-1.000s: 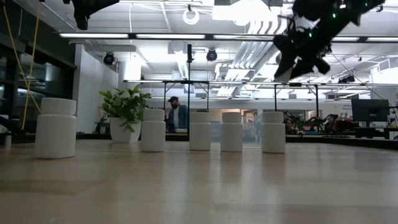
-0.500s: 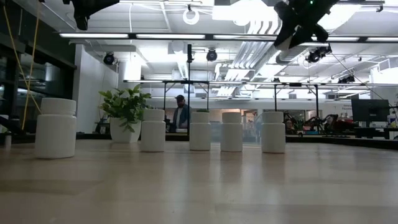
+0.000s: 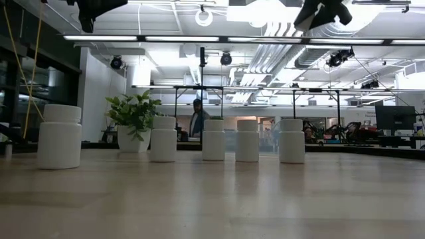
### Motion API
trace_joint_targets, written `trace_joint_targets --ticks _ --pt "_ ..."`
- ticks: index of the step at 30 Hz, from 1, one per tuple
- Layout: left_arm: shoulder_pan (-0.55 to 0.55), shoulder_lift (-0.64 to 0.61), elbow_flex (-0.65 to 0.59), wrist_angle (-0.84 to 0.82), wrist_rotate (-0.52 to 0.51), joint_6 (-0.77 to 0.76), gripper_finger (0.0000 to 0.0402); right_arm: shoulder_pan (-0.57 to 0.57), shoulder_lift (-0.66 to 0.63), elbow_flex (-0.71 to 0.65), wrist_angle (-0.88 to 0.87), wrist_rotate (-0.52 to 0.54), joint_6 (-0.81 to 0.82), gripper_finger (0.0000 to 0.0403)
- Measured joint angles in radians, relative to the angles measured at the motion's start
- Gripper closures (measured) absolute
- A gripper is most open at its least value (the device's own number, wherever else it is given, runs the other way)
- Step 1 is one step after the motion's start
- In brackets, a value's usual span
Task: Pick and place pill bottles into a basket
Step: Put the white pill bottle into the transparent container
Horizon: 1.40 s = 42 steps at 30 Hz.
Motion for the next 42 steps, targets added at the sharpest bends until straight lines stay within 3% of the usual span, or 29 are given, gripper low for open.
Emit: trace_joint_targets --ticks 13,20,42 --pt "0.000 0.000 0.000 -0.006 0.000 0.000 0.0142 0.000 0.000 0.186 -0.021 -0.007 -0.022 0.0234" --pt "0.000 0.000 0.000 -0.006 0.000 0.000 0.0142 0.000 0.000 0.265 -0.023 -0.067 -0.022 0.0234" --pt "0.000 0.000 0.000 -0.006 0.000 0.000 0.0142 0.000 0.002 0.278 0.044 -0.381 0.031 0.0234"
